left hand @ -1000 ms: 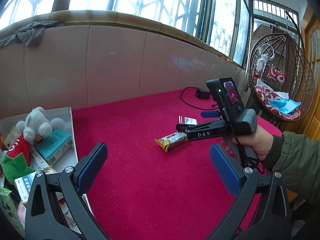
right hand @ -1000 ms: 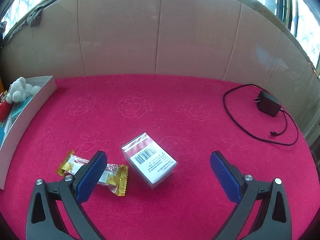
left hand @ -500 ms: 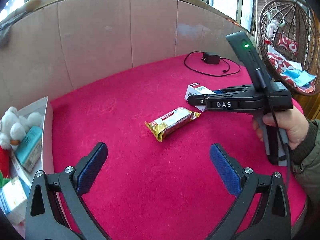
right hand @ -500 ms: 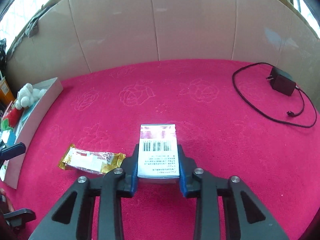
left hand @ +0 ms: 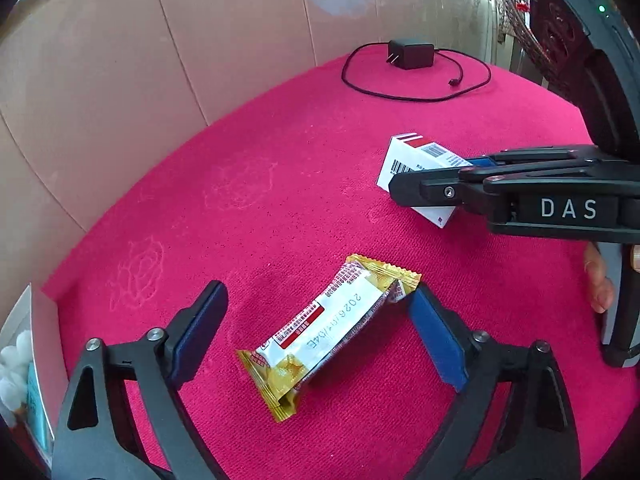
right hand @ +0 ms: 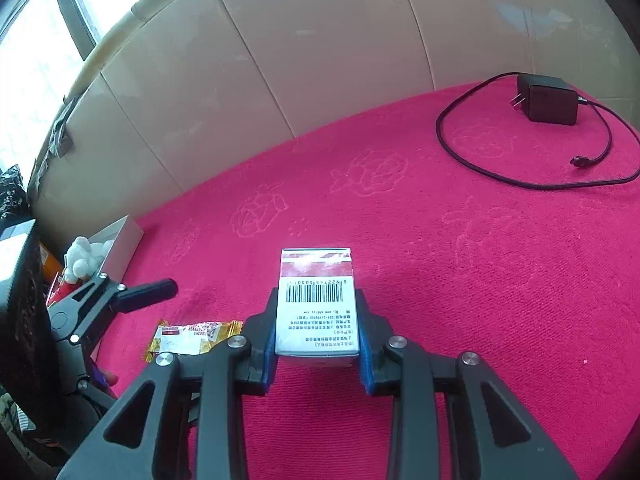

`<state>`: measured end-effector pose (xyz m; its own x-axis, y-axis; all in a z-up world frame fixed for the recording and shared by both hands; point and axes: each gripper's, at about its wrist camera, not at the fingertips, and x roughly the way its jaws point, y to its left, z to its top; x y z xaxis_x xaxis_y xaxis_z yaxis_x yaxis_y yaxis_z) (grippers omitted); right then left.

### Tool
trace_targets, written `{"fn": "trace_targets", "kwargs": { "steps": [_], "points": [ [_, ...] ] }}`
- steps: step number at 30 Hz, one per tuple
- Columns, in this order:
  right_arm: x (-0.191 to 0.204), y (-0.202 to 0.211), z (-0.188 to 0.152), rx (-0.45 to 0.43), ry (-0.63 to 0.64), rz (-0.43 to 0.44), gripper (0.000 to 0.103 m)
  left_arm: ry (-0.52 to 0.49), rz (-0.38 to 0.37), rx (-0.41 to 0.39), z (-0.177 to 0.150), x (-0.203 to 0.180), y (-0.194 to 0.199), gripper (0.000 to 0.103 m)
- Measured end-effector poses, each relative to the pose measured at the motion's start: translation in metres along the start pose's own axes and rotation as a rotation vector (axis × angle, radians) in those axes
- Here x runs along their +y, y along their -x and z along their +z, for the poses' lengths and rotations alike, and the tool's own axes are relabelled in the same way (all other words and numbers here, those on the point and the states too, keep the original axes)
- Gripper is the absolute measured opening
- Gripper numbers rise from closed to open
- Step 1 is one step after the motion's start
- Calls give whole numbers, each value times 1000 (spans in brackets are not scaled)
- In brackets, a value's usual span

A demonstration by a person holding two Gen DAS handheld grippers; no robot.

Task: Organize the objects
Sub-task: 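Grasp the white barcode box with right tool while left tool grasps the yellow snack bar, then carry the snack bar with left tool while right tool carries the white box to the tray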

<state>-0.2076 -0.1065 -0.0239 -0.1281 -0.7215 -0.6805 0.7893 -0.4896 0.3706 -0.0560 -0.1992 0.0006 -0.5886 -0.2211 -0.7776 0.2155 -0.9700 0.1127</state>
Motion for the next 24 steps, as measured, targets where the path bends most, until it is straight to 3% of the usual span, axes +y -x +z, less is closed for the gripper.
{"fn": "trace_targets", "kwargs": {
  "steps": [5,7,11,17,24],
  "points": [
    [-1,-1,1,3,-13,13,32,23,-72,-19,-11,3,11,53],
    [-2,-1,1,3,-12,13,32,6,-60,-34,-17,-3,17,24],
    [-6,-3,1,2,-33,31,32,-11,-40,-50,-25,-13,26,22],
    [-7,0,0,-9,-36,29,32,76,-40,-130,-37,-22,50,21],
    [-8,6,0,-34,-38,10,32,130,54,-230,-47,-28,72,21]
  ]
}}
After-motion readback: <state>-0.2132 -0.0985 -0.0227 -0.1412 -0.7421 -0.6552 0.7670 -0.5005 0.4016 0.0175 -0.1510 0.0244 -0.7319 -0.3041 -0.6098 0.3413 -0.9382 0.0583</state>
